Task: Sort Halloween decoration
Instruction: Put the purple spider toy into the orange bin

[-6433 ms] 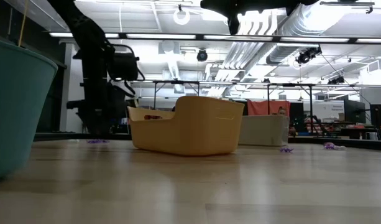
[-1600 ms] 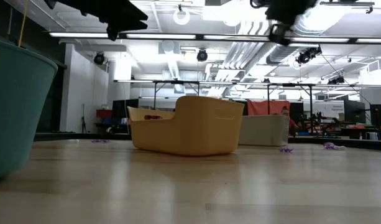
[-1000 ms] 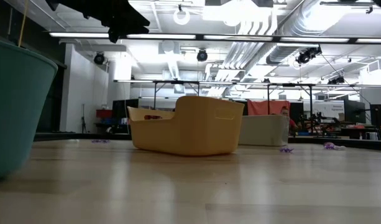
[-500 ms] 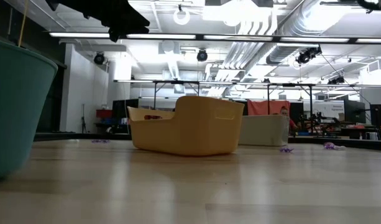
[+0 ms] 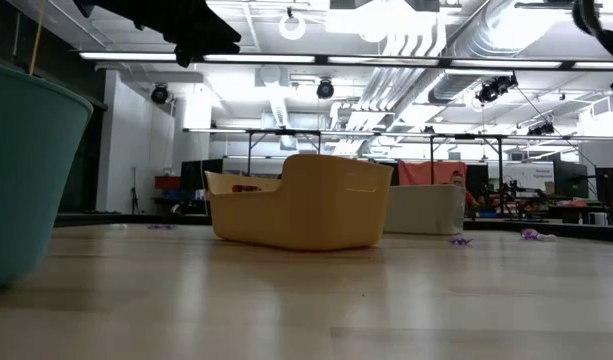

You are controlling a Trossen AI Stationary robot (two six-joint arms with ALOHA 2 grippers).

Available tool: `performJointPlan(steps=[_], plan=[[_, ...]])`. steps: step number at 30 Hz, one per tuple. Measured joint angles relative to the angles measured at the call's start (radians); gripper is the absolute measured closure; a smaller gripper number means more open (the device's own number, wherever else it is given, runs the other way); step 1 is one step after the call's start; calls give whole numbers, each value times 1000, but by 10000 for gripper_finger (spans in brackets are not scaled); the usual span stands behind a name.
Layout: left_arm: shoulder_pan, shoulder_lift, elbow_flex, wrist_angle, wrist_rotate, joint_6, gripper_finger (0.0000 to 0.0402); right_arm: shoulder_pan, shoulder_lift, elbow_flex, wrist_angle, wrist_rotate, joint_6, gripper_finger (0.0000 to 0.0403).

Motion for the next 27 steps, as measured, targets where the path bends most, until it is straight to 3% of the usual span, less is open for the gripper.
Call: performJointPlan(steps=[8,15,20,23,27], plan=[[0,0,0,0,0,0,275,-24,6,-1,-10,-43,-37,391],[0,0,0,0,0,0,275,-24,2,0,-9,-50,-136,285],[0,0,0,0,0,-1,275,-24,-41,33,-8,-70,-322,212],[0,0,0,0,0,-2,275,-25,-112,69,-5,30,-436,192],[0,0,0,12,0,-2,275,-73,-223,95,33,288,-625,188]])
